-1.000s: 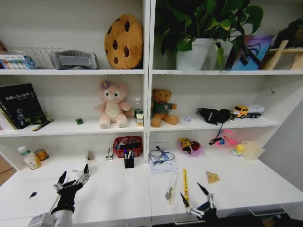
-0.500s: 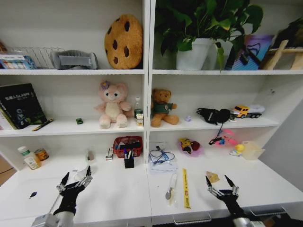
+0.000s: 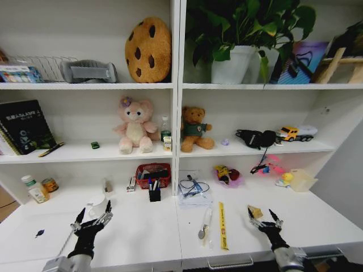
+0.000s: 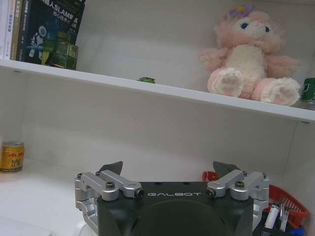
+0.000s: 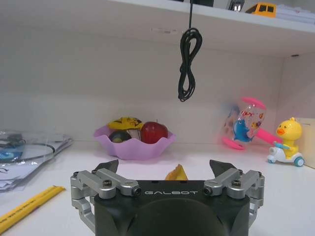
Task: Organize the objects on the table.
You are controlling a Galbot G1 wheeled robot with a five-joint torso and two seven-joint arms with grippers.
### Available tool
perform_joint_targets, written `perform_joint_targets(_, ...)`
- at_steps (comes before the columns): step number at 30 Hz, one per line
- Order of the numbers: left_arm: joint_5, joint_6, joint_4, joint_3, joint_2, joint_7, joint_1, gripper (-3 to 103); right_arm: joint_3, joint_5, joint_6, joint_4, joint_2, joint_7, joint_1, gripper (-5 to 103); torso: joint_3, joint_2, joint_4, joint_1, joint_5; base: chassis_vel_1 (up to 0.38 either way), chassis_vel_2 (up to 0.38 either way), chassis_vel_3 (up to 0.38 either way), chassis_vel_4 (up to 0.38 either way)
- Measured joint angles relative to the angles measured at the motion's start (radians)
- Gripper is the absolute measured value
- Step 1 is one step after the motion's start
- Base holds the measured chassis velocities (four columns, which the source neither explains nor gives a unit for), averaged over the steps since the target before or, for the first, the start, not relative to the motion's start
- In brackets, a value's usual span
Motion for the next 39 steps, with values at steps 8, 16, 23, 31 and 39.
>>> perform_joint_targets(8, 0.001, 0.005, 0.006, -0.008, -0.019, -0.004, -0.008, 100, -0.033, 0.010, -0.019, -0.068, -0.028, 0.007, 0.075, 101, 0.000, 0.000, 0.0002, 0.000, -0.0001, 0.000, 0.000, 0.000, 0.000)
perform_joint_targets(16, -0.006, 0.005, 0.008, -0.025, -0.019, -0.004, -0.008, 100, -0.045, 0.011, -0.021, -0.083, -0.029, 0.010, 0.082, 71, 0.000, 0.000, 0.0000, 0.000, -0.0001, 0.000, 0.000, 0.000, 0.000)
perform_joint_targets(23, -0.008, 0.003, 0.008, -0.024, -0.020, -0.004, -0.007, 100, -0.044, 0.008, -0.021, -0.079, -0.022, 0.014, 0.072, 44, 0.000, 0.000, 0.0000, 0.000, -0.0001, 0.000, 0.000, 0.000, 0.000)
perform_joint_targets(31, -0.006, -0.001, 0.008, -0.021, -0.030, -0.004, -0.005, 100, -0.042, 0.006, -0.020, -0.071, -0.019, 0.015, 0.068, 16, 0.000, 0.000, 0.0001, 0.000, -0.0001, 0.000, 0.000, 0.000, 0.000)
perform_joint_targets(39, -0.007, -0.003, 0.002, -0.027, -0.033, -0.005, -0.002, 100, -0.033, 0.010, -0.022, -0.044, -0.026, 0.017, 0.068, 0, 0.000, 0.000, 0.0001, 0.000, 0.0000, 0.000, 0.000, 0.000, 0.000)
